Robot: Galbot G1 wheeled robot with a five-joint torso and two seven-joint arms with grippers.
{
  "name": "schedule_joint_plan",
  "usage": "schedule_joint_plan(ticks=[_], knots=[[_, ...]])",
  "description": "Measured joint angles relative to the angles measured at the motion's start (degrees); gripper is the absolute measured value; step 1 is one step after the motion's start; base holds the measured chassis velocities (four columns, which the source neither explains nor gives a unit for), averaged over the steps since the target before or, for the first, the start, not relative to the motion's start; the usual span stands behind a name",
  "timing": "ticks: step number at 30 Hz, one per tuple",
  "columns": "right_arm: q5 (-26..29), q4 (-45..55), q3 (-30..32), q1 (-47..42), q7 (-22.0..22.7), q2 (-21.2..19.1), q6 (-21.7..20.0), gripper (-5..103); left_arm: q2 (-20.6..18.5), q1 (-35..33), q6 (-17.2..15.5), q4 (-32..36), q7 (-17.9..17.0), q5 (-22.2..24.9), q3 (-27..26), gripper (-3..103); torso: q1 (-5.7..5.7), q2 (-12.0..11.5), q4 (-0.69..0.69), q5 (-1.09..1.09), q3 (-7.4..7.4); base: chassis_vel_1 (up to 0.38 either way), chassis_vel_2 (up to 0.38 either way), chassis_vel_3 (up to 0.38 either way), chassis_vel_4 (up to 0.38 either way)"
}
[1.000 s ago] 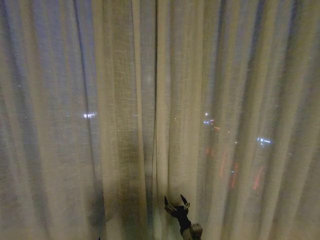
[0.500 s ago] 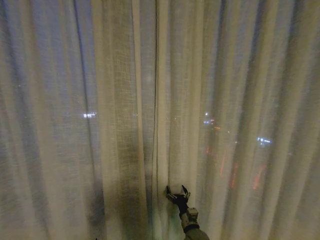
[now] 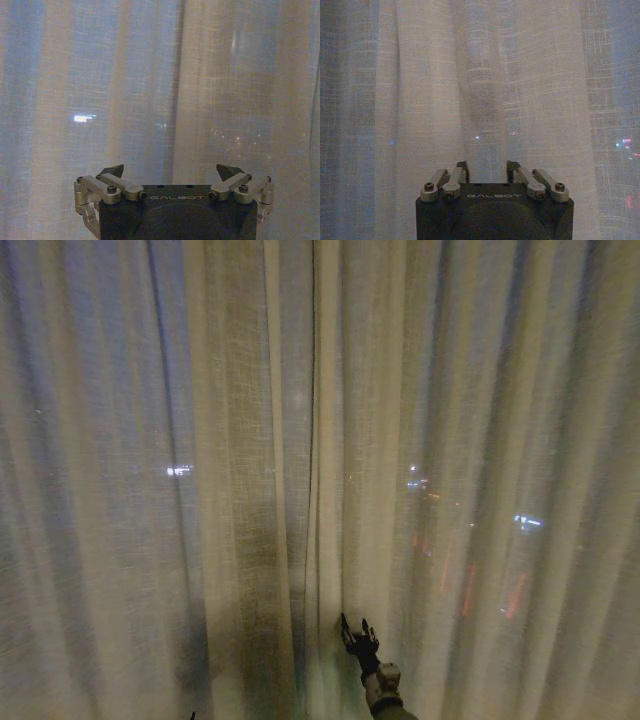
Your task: Open the curtains by pulling them apart, changing their state from closed to fully open.
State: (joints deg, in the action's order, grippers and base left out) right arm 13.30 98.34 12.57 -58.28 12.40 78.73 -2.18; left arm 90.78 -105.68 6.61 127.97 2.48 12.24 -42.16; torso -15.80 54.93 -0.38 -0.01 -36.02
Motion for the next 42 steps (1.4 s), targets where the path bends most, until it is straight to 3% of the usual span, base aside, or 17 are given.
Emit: schedule_joint_plan(ticks=[10,15,42], knots=[[-0.16,1.09,0.44,-0.69,-0.71,0.0,-0.67,1,-1.07,-0.5,0.0,0.67,-0.06,0.83,-0.4,100,0.0,0.0,0.0,0.0,0.0,0.0,0.0,0.0,0.0],[0.4,2.93,1.2,-2.57,-3.07,0.0,-2.64,0,-1.44,-0.6,-0.03,0.87,-0.08,1.26,-0.63,100,0.0,0.0,0.0,0.0,0.0,0.0,0.0,0.0,0.0],[5.2,6.66,4.27,-6.58,-5.61,0.0,-0.97,0,-1.66,-1.56,0.45,1.87,0.19,1.04,0.42,100,0.0,0.0,0.0,0.0,0.0,0.0,0.0,0.0,0.0]])
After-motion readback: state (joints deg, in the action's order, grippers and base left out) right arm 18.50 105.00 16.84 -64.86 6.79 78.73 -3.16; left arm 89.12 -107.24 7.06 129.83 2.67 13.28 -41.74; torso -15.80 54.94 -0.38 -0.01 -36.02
